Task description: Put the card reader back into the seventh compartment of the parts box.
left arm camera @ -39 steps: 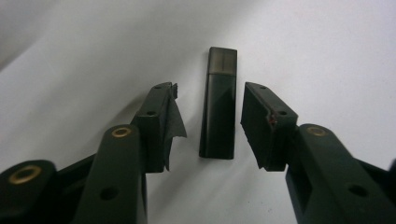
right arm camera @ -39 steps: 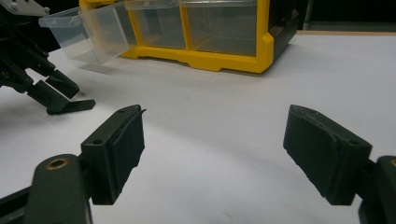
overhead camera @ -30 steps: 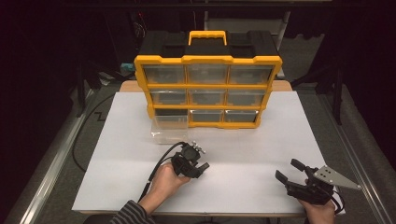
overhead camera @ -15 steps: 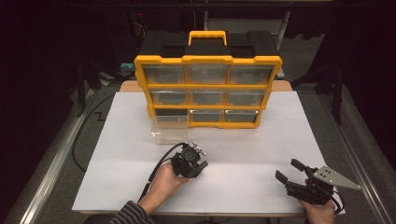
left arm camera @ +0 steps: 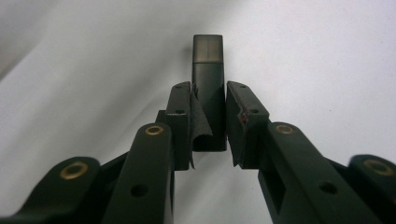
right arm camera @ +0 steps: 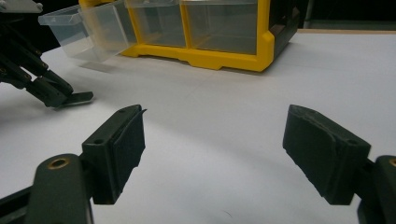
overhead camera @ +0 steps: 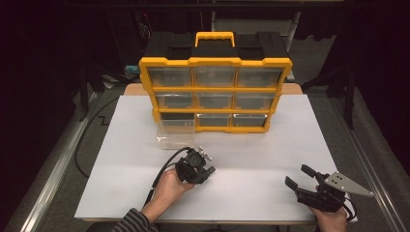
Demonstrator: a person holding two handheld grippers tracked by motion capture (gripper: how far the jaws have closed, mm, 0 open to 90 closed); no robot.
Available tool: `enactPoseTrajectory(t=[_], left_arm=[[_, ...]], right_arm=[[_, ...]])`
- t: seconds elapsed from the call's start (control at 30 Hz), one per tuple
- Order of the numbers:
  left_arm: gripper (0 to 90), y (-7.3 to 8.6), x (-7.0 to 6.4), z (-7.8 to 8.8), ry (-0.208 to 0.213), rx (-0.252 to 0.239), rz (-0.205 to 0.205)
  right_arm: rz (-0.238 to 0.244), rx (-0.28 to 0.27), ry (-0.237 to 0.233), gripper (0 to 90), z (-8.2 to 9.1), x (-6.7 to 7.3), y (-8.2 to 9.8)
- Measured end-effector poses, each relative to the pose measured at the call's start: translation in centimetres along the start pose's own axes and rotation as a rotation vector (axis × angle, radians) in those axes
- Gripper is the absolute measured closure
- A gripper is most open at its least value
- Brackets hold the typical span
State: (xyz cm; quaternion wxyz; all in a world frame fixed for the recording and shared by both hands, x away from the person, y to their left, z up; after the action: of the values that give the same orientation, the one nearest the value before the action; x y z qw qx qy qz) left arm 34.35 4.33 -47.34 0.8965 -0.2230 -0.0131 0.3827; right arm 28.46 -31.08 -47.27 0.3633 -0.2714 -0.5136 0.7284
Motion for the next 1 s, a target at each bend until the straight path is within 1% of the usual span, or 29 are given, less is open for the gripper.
enactPoseTrajectory(t=[0.37,0.73,0.87,1.0], left_arm=[[72.5,0.1,0.0,1.1,0.022,-0.017,-0.003],[72.5,0.1,0.6,2.9,0.028,-0.055,0.009],[72.5,0.1,0.9,3.6,0.036,-0.071,0.023],[72.5,0.0,1.3,4.3,0.019,-0.079,0.022]], right_arm=[[0.001,-0.004,0.002,21.4,0.0,0.0,0.0],[0.000,0.000,-0.001,21.3,0.0,0.0,0.0],[0.003,0.000,0.000,21.3,0.0,0.0,0.0],[0.003,-0.001,0.001,21.4,0.0,0.0,0.0]])
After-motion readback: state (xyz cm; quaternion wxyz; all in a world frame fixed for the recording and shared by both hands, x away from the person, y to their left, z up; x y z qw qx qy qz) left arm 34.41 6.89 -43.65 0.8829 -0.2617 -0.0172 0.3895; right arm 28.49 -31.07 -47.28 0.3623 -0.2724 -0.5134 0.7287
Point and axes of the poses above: each handheld gripper's, and its own axes: z roughly backward along the jaws, y roughly out of its underside, x roughly to its left, the point moved 4 cm from there along -z, roughly forward along the jaws, and after that the axes turned 8 degrees about z, right-handed, at the moved point
